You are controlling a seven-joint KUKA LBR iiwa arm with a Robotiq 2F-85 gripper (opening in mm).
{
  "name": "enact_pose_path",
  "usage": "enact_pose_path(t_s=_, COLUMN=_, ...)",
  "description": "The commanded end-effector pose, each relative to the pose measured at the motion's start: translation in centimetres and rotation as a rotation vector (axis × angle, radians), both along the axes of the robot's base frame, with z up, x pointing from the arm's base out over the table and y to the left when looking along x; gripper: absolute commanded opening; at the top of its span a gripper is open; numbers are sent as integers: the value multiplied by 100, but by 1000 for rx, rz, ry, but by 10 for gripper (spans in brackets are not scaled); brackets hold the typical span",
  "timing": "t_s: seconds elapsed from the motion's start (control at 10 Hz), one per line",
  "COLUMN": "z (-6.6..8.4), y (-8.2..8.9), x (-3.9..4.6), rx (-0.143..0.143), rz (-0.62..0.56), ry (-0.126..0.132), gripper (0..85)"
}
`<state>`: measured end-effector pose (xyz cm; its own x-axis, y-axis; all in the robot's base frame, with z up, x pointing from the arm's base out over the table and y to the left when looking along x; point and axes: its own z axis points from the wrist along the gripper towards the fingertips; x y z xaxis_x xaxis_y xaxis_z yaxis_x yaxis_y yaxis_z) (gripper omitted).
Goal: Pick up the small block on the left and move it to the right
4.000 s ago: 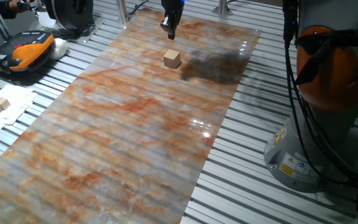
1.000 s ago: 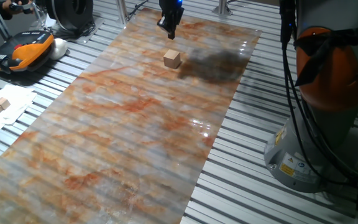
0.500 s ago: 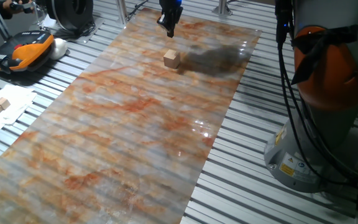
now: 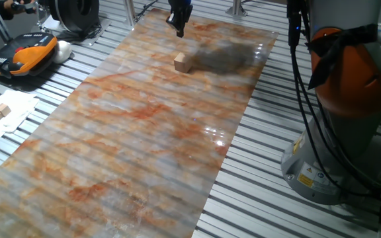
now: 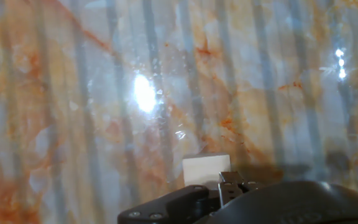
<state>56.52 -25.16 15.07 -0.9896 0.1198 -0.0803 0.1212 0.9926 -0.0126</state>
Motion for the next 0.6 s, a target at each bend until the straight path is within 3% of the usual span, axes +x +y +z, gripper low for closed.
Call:
enact_pose_path(t_s=0.0, z=-5, y=3, x=2, rx=-2, rz=-11, ry=-8, gripper=170)
enact_pose_path(t_s=0.2, z=-23, y=3, x=7, rx=-1, rz=-31, ry=-23, gripper=170)
enact_pose_path(t_s=0.3, z=-34, y=5, x=8, rx=-3, rz=-40, ry=-29, gripper=340)
enact_pose_path(t_s=0.5, z=-68, y=5, x=12, rx=3, rz=-62, ry=-48, gripper=340)
